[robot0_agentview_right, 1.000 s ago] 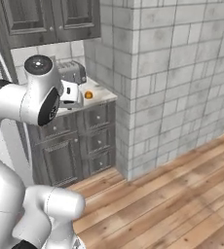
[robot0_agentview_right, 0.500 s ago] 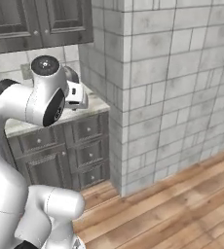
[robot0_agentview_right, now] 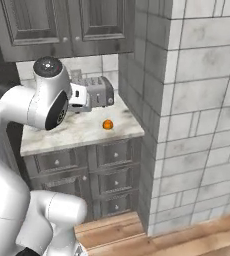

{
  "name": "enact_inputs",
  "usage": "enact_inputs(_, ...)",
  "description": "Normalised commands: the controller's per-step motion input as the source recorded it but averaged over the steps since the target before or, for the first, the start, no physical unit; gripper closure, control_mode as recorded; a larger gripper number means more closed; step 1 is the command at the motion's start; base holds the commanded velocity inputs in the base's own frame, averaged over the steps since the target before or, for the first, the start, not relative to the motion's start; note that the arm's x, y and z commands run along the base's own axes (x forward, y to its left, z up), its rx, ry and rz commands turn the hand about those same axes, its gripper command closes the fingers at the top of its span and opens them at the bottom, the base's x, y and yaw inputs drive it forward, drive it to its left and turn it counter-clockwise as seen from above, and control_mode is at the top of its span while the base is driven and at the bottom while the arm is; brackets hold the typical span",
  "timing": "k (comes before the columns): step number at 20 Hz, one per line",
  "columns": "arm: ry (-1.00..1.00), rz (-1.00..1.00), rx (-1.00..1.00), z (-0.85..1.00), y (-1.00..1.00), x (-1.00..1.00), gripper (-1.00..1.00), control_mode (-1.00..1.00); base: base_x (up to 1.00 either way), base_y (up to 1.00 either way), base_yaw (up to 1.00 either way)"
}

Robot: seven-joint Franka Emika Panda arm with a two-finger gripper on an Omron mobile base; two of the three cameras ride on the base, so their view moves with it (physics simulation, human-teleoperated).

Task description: Place the liquor on the top shelf of the fridge to keep it out of children's reach, and place the orange and tomato on lower shelves for easy access.

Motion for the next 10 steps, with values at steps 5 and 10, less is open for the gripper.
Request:
enact_inputs(5,0.00,0.00,0.00,0.00,0.00,0.00,-1.00,1.00,0.80,-0.05,0.37)
enact_inputs(10,0.00,0.00,0.00,0.00,0.00,0.00,-1.00,1.00,0.67,-0.36,0.26)
